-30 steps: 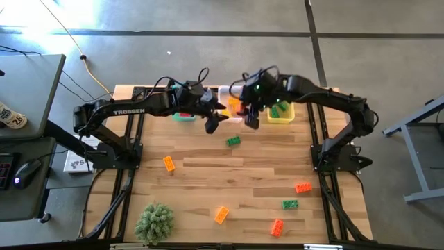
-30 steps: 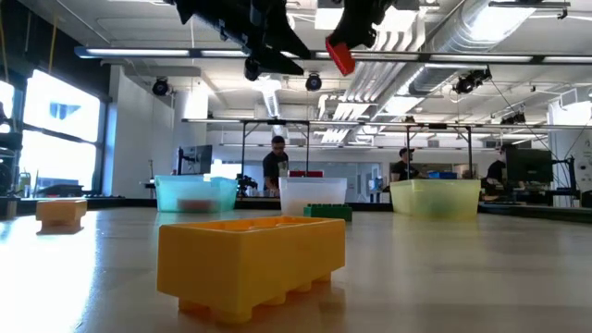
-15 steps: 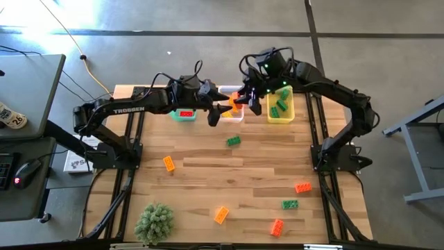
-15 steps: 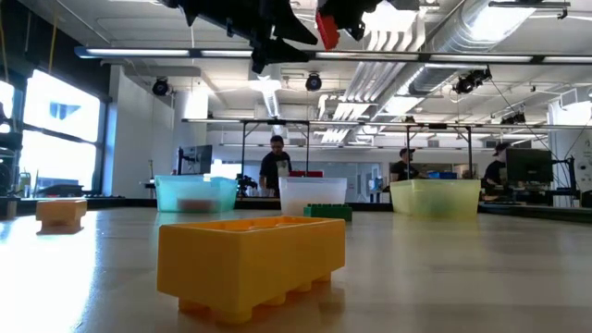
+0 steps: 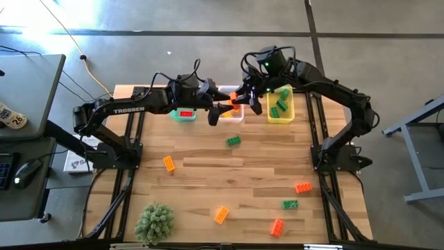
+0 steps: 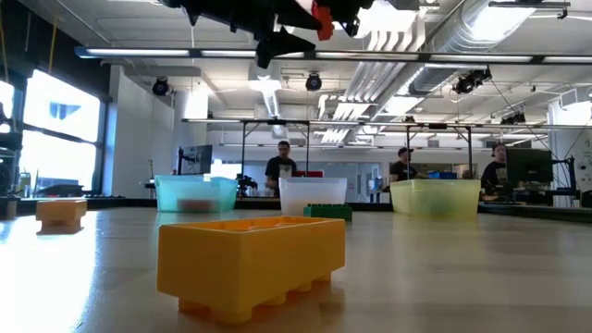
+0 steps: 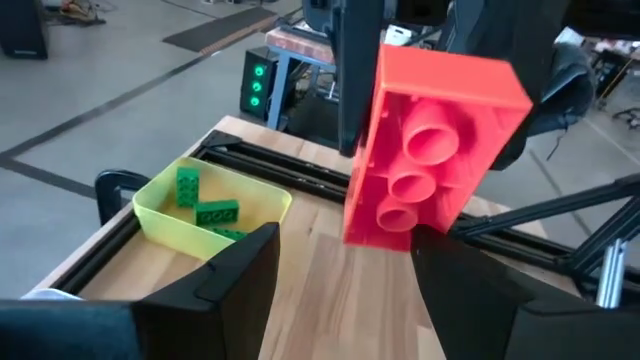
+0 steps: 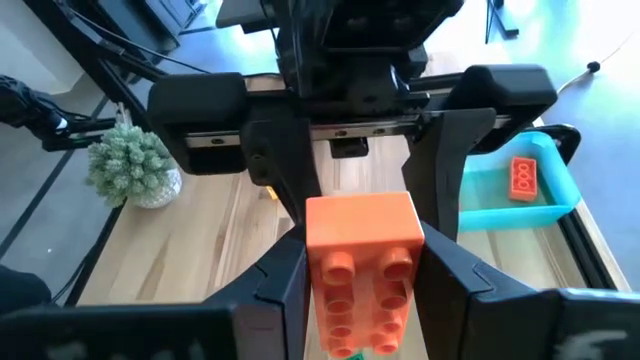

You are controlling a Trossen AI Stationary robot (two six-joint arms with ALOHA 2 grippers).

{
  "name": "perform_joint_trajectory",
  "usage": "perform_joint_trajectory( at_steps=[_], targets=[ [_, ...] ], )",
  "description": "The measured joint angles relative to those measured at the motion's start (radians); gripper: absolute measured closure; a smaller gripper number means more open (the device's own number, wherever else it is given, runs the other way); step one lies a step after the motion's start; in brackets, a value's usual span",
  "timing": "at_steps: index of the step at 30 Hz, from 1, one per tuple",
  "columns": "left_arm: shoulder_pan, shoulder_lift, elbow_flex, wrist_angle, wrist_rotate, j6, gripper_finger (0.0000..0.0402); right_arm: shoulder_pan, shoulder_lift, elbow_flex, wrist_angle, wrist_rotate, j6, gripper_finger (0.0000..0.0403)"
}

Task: Sort & place blocks by color
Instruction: Put the orange game piece into the blue bin

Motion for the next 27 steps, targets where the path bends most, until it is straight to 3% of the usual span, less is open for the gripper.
perform_joint_trajectory(
  at_steps=[8, 19, 27],
  targets=[
    [-0.013, 0.000, 0.000, 0.000, 0.097, 0.000, 0.0186, -0.004, 0.000, 0.000, -0.049, -0.002, 0.005, 0.0292],
    [-0.028, 0.000, 0.000, -0.014, 0.098, 0.000, 0.0165, 0.017, 0.000, -0.001, -0.076, -0.019, 0.069, 0.0292],
    [-0.054, 0.000, 0.000, -0.003, 0.126, -0.016, 0.0161, 0.078, -0.002, -0.001, -0.071, 0.051, 0.074, 0.0292]
  ],
)
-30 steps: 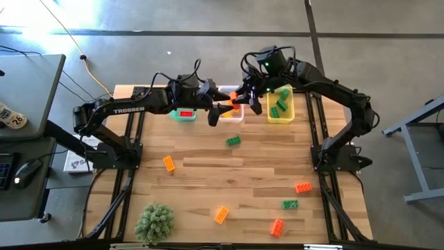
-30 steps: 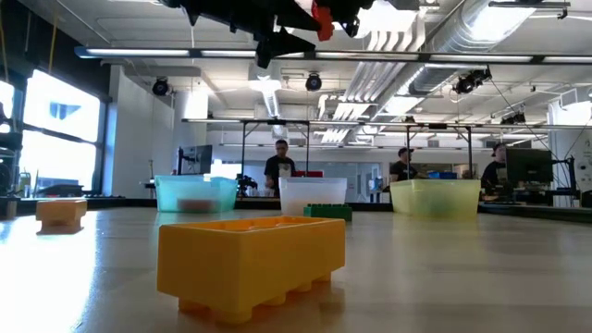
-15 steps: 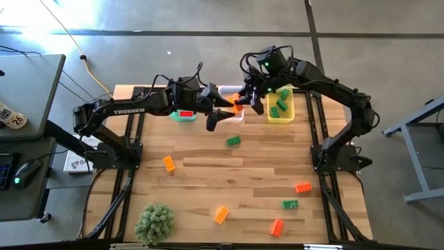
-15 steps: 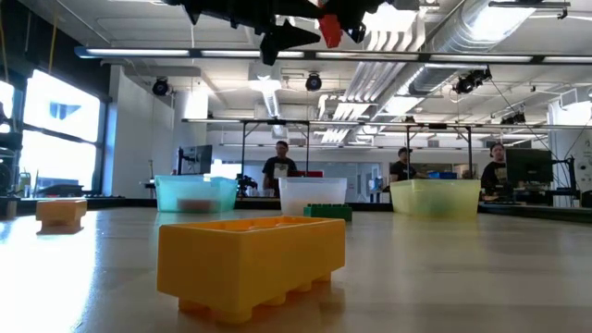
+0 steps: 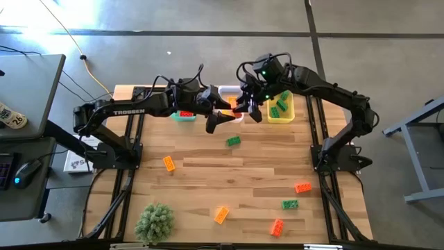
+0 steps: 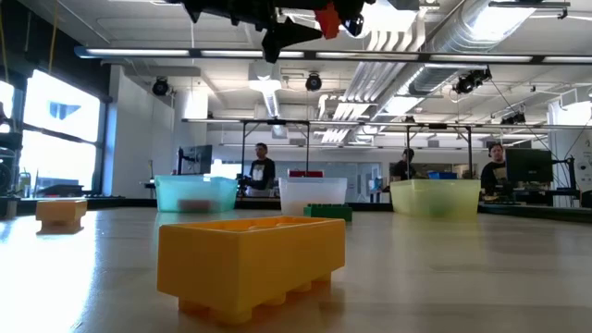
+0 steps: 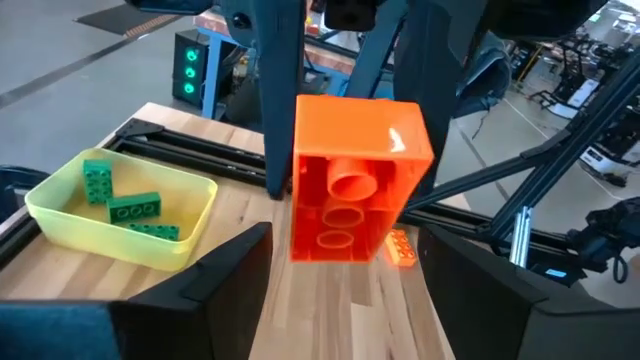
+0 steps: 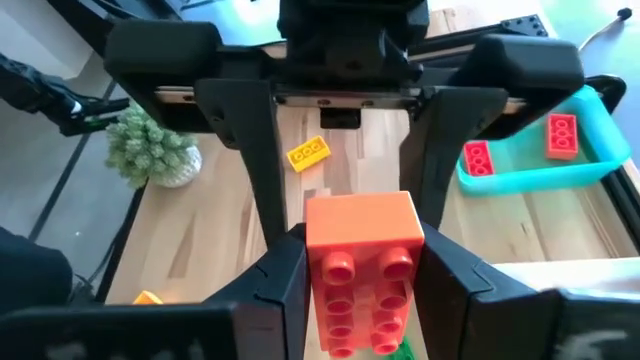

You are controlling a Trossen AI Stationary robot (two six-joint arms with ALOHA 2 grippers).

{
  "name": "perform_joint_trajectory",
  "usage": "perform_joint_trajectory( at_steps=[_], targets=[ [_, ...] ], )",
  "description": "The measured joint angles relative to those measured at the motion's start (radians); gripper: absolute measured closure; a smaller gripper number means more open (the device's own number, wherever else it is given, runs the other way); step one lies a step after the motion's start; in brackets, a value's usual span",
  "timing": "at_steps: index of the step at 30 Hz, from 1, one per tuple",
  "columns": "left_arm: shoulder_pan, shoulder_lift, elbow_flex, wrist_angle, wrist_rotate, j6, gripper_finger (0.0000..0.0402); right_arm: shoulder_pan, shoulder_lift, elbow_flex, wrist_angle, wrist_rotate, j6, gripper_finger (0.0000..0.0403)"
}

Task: Sort & place blocks by color
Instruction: Put the orange game piece into the blue bin

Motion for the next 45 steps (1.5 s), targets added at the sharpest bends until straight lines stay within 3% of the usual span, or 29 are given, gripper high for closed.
perform_joint_trajectory(
  at_steps=[13, 19, 22, 28, 31, 38, 45],
  targets=[
    [-0.021, 0.000, 0.000, 0.012, -0.075, -0.008, 0.0169, 0.092, 0.000, 0.000, 0.048, 0.135, 0.061, 0.0292],
    [-0.020, 0.000, 0.000, 0.009, -0.078, 0.002, 0.0248, 0.094, 0.000, 0.000, 0.047, 0.176, 0.087, 0.0291],
    [-0.020, 0.000, 0.000, 0.010, -0.078, 0.047, 0.0293, 0.087, 0.000, 0.000, 0.046, 0.174, 0.090, 0.0270],
    [-0.019, 0.000, 0.000, 0.000, -0.099, 0.060, 0.0295, 0.075, -0.001, 0.000, 0.042, 0.241, 0.065, 0.0229],
    [-0.017, 0.000, 0.000, -0.040, -0.167, 0.072, 0.0295, 0.061, -0.001, 0.000, 0.039, 0.291, 0.060, 0.0219],
    [0.017, 0.000, 0.000, -0.190, -0.225, 0.079, 0.0295, -0.004, -0.001, 0.000, 0.041, 0.267, 0.011, 0.0188],
    [0.096, 0.000, 0.000, -0.427, -0.394, 0.026, 0.0295, -0.067, 0.004, 0.000, 0.014, 0.218, -0.148, 0.0170]
  ],
)
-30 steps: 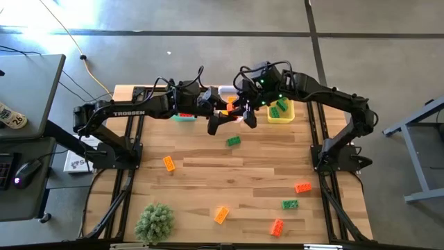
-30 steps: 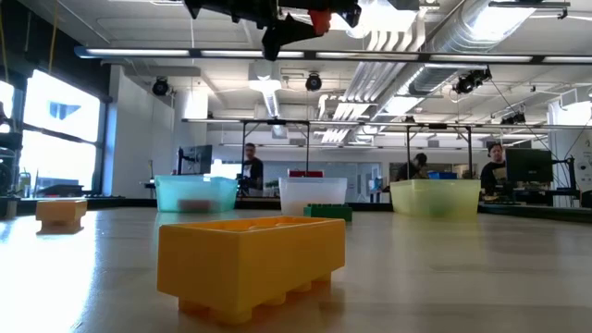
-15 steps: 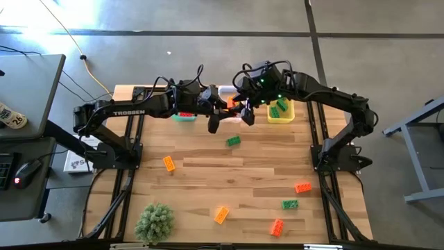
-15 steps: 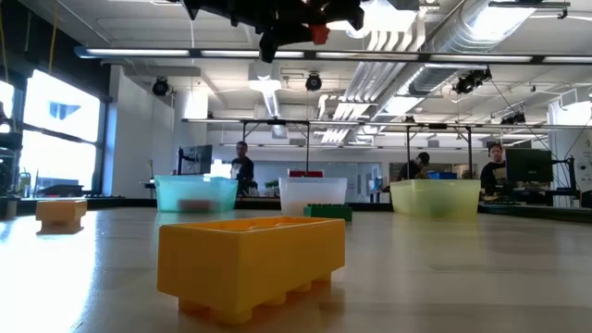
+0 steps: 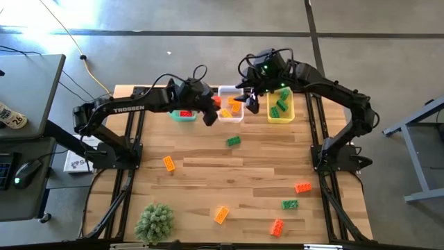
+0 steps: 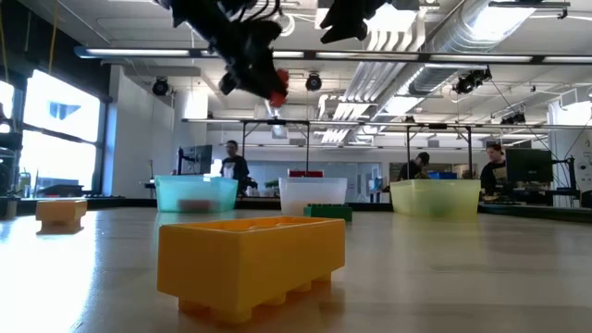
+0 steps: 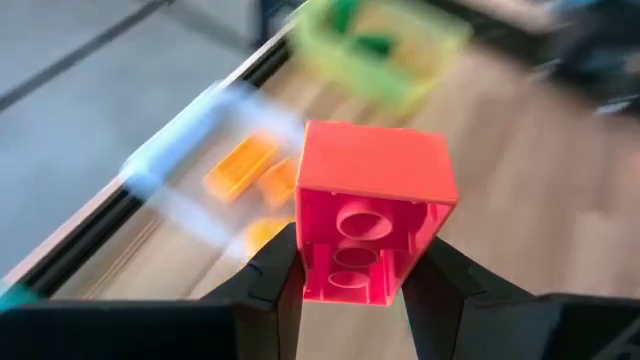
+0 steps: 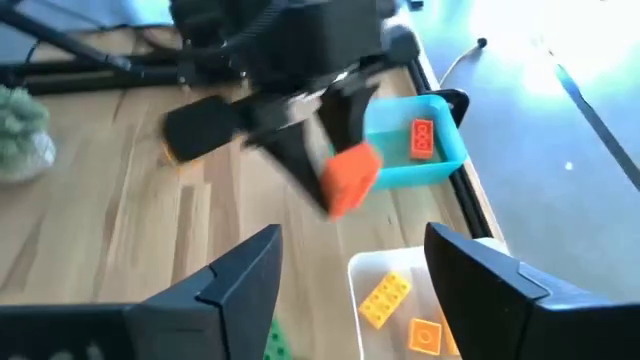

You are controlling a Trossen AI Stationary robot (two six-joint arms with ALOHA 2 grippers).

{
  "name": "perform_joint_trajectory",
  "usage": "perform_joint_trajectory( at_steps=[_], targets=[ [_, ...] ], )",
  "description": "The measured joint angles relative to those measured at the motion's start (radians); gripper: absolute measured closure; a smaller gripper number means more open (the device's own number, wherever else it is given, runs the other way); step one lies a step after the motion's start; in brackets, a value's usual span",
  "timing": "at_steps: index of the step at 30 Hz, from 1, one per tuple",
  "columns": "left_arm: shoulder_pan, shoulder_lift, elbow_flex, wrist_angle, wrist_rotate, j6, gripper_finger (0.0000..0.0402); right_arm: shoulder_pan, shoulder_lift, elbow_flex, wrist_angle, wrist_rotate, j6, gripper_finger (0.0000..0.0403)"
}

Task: Sort & place blocks by color
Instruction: Put the orange game piece into the blue bin

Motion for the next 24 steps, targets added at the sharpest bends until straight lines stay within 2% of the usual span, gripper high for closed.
perform_joint_trajectory(
  at_steps=[7, 15, 20, 24],
  targets=[
    [0.120, 0.000, 0.000, -0.190, -0.103, -0.145, 0.0295, -0.047, 0.058, -0.030, -0.019, -0.025, -0.105, 0.0169],
    [0.218, 0.000, 0.000, -0.343, -0.065, -0.266, 0.0295, -0.058, 0.162, -0.030, -0.024, -0.071, -0.188, 0.0169],
    [0.252, 0.008, 0.000, -0.438, -0.054, -0.318, 0.0295, -0.060, 0.213, -0.030, -0.026, -0.102, -0.190, 0.0169],
    [0.271, 0.041, 0.000, -0.485, -0.045, -0.307, 0.0277, -0.048, 0.249, -0.030, -0.026, -0.097, -0.159, 0.0169]
  ],
)
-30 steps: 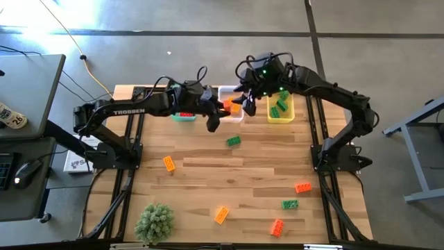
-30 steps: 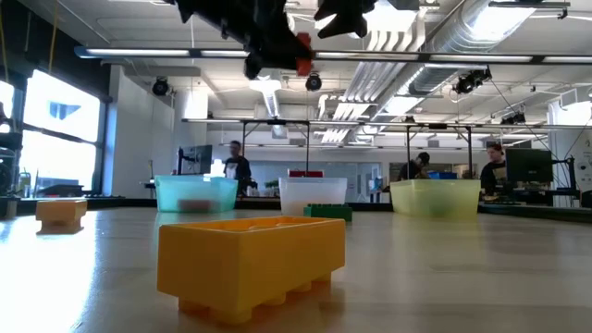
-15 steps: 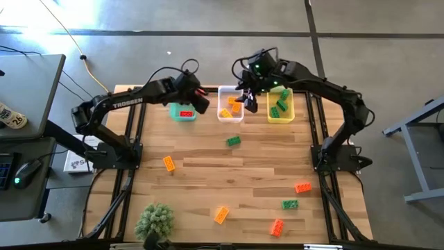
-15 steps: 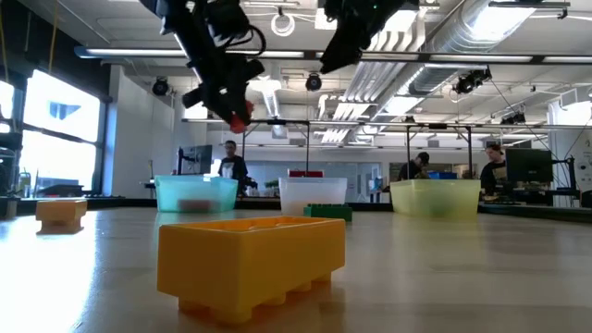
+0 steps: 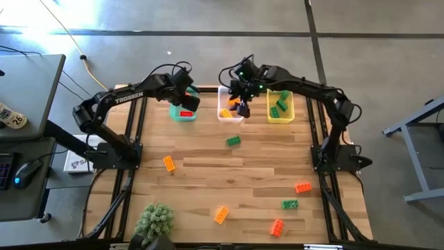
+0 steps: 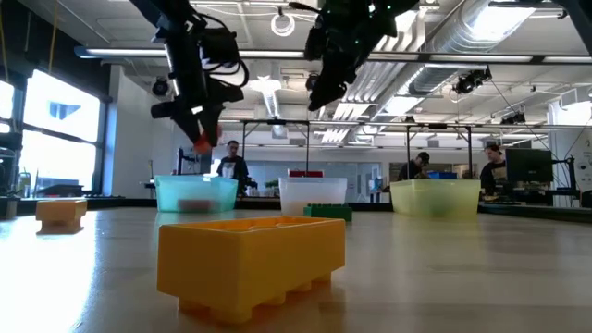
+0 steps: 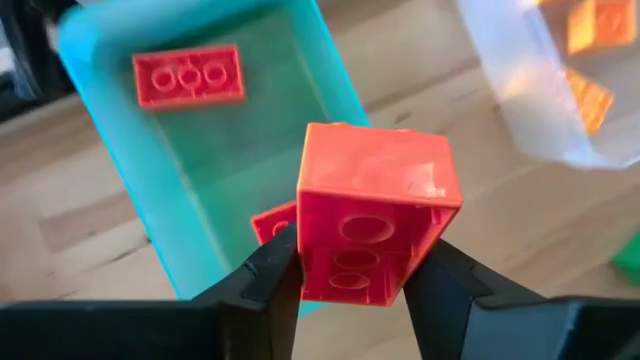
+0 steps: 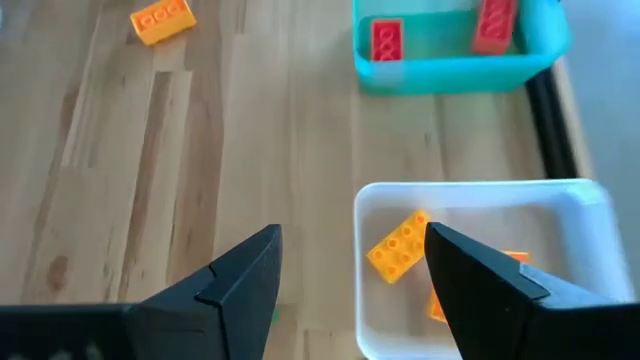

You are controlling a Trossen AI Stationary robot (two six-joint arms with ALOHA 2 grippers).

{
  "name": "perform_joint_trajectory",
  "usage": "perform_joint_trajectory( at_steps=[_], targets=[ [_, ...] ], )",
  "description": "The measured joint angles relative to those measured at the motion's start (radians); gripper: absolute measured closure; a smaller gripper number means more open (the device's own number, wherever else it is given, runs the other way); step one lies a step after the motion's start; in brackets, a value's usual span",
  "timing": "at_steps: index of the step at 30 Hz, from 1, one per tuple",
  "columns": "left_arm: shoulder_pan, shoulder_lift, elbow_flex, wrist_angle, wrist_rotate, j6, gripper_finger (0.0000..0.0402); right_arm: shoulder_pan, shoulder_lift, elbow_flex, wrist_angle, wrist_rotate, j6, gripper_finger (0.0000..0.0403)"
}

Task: Sort & place blocks by color
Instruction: Put the orange game piece into the blue bin

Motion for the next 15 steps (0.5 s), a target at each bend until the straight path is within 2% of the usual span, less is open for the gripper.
perform_joint_trajectory(
  at_steps=[4, 11, 15],
  targets=[
    [0.009, 0.047, 0.000, -0.011, 0.040, 0.015, 0.0272, 0.026, 0.030, 0.000, -0.003, -0.005, 0.037, 0.0169],
    [0.008, 0.104, 0.000, -0.001, 0.020, 0.038, 0.0268, 0.085, 0.089, 0.000, -0.058, 0.000, 0.042, 0.0169],
    [0.008, 0.127, 0.000, -0.006, 0.013, 0.083, 0.0260, 0.124, 0.129, 0.000, -0.116, 0.075, 0.047, 0.0169]
  ],
)
